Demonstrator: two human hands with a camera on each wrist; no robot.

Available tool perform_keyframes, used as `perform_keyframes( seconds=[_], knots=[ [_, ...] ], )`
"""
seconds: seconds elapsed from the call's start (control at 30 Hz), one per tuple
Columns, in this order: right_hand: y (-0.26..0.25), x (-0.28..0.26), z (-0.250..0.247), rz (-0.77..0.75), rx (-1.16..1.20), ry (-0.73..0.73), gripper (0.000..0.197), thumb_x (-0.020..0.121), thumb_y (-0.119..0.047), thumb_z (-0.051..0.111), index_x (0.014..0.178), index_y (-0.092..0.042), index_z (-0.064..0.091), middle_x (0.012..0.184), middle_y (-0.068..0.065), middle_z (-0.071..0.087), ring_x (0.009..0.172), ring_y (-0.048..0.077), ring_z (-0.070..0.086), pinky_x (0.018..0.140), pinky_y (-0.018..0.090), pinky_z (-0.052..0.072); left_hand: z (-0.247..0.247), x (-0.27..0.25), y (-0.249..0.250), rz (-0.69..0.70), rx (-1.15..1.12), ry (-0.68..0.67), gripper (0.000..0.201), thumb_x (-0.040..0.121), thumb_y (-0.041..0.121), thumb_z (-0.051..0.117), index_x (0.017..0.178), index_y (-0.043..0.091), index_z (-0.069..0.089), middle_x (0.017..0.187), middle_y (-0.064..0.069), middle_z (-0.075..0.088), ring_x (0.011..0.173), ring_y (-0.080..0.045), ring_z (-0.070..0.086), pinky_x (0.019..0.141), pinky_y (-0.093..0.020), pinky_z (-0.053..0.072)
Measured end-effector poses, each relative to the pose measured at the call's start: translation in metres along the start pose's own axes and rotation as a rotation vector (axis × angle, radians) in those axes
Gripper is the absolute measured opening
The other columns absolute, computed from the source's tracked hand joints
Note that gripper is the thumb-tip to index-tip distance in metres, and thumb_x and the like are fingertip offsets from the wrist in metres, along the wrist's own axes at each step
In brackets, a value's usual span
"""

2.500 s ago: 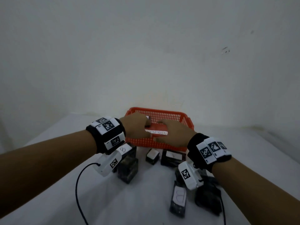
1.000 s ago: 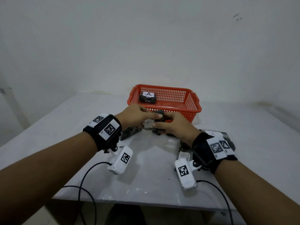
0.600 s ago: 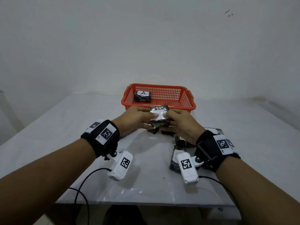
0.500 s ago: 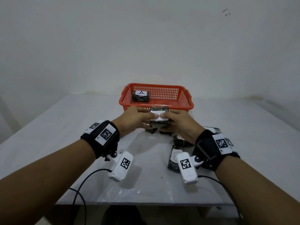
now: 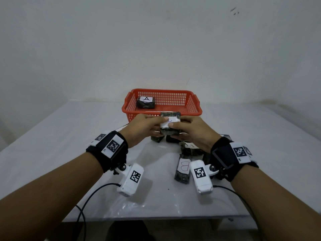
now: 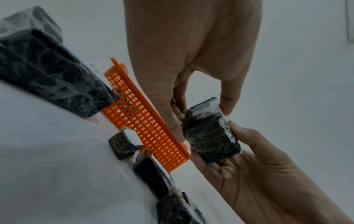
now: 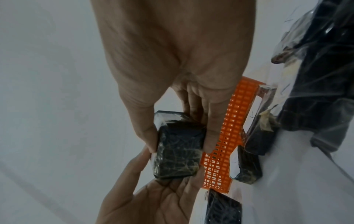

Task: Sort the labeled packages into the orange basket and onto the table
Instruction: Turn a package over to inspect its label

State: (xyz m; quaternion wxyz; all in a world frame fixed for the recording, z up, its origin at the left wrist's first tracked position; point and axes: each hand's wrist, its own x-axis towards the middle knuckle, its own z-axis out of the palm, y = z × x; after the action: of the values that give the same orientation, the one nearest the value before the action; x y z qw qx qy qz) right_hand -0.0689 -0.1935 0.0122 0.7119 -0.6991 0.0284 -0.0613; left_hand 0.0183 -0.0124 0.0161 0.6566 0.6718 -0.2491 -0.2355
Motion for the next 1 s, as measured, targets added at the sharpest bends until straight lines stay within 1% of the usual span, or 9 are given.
perform_keyframes(
  seconds=[0.1, 0.23, 0.4, 0.47, 0.53, 0.63, 0.77, 0.87, 1.0],
  knots=[
    [-0.003, -0.001, -0.004, 0.008, 0.001, -0.018, 0.033, 0.091, -0.009, 0.076, 0.123, -0.005, 0.069, 0.117, 0.012, 0.077, 0.105, 0.029, 0.075, 0.086, 0.034, 0.062, 0.001, 0.0, 0.0, -0.01, -0.009, -0.029, 0.03, 0.099, 0.018, 0.067, 0.123, -0.001, 0.07, 0.117, -0.02, 0.076, 0.113, -0.041, 0.071, 0.101, -0.048, 0.057],
    [-0.003, 0.0, -0.005, 0.015, 0.007, 0.009, 0.021, 0.098, -0.018, 0.067, 0.116, -0.006, 0.071, 0.107, 0.011, 0.078, 0.095, 0.027, 0.075, 0.078, 0.033, 0.062, 0.004, 0.002, 0.001, -0.009, 0.025, -0.018, 0.031, 0.098, 0.017, 0.068, 0.12, -0.006, 0.07, 0.115, -0.022, 0.076, 0.11, -0.042, 0.072, 0.1, -0.049, 0.058],
    [-0.003, -0.001, -0.009, 0.026, -0.008, 0.039, 0.022, 0.099, -0.017, 0.066, 0.117, -0.004, 0.071, 0.104, 0.011, 0.078, 0.091, 0.025, 0.075, 0.071, 0.03, 0.061, 0.009, 0.003, -0.001, -0.004, -0.004, -0.037, 0.031, 0.099, 0.017, 0.066, 0.124, -0.002, 0.068, 0.117, -0.021, 0.076, 0.11, -0.04, 0.073, 0.097, -0.046, 0.059],
    [-0.004, -0.003, -0.01, 0.034, -0.018, 0.012, 0.023, 0.098, -0.014, 0.068, 0.118, -0.005, 0.07, 0.106, 0.012, 0.078, 0.094, 0.026, 0.075, 0.075, 0.031, 0.062, 0.01, 0.005, -0.001, 0.009, 0.017, -0.008, 0.03, 0.099, 0.017, 0.067, 0.122, -0.002, 0.069, 0.114, -0.022, 0.076, 0.109, -0.043, 0.072, 0.095, -0.047, 0.06],
    [-0.004, -0.004, -0.01, 0.021, -0.043, -0.006, 0.025, 0.095, -0.012, 0.07, 0.119, -0.004, 0.07, 0.112, 0.016, 0.077, 0.098, 0.027, 0.076, 0.085, 0.035, 0.063, 0.01, 0.006, 0.0, 0.015, 0.019, -0.005, 0.03, 0.099, 0.018, 0.067, 0.122, -0.001, 0.07, 0.114, -0.022, 0.076, 0.109, -0.044, 0.072, 0.094, -0.046, 0.06],
    [-0.006, -0.004, -0.012, 0.013, -0.037, 0.019, 0.023, 0.094, -0.01, 0.072, 0.116, -0.002, 0.071, 0.114, 0.017, 0.076, 0.101, 0.029, 0.075, 0.095, 0.041, 0.061, 0.011, 0.005, 0.001, 0.008, -0.004, -0.042, 0.031, 0.1, 0.019, 0.065, 0.125, 0.002, 0.07, 0.119, -0.019, 0.075, 0.108, -0.037, 0.073, 0.093, -0.041, 0.061],
    [-0.006, -0.003, -0.012, 0.027, -0.008, 0.029, 0.015, 0.098, -0.012, 0.067, 0.11, -0.007, 0.073, 0.106, 0.014, 0.076, 0.097, 0.027, 0.072, 0.093, 0.041, 0.06, 0.012, 0.006, 0.004, 0.023, 0.039, -0.045, 0.028, 0.1, 0.016, 0.066, 0.12, -0.003, 0.072, 0.113, -0.019, 0.077, 0.099, -0.031, 0.074, 0.084, -0.035, 0.061],
    [-0.007, -0.005, -0.012, 0.011, -0.023, 0.031, 0.022, 0.099, -0.017, 0.067, 0.116, -0.005, 0.072, 0.114, 0.019, 0.075, 0.099, 0.028, 0.073, 0.093, 0.04, 0.061, 0.013, 0.005, 0.005, 0.039, 0.071, -0.069, 0.027, 0.099, 0.016, 0.067, 0.12, 0.0, 0.072, 0.112, -0.014, 0.077, 0.097, -0.024, 0.075, 0.082, -0.031, 0.061],
    [-0.007, -0.007, -0.014, 0.02, 0.001, 0.015, 0.025, 0.096, -0.013, 0.069, 0.12, -0.005, 0.07, 0.118, 0.019, 0.075, 0.102, 0.028, 0.074, 0.093, 0.04, 0.061, 0.012, 0.006, 0.004, 0.065, 0.105, -0.028, 0.027, 0.094, 0.007, 0.071, 0.119, -0.001, 0.072, 0.116, -0.015, 0.077, 0.108, -0.028, 0.075, 0.082, -0.029, 0.063]
  ],
)
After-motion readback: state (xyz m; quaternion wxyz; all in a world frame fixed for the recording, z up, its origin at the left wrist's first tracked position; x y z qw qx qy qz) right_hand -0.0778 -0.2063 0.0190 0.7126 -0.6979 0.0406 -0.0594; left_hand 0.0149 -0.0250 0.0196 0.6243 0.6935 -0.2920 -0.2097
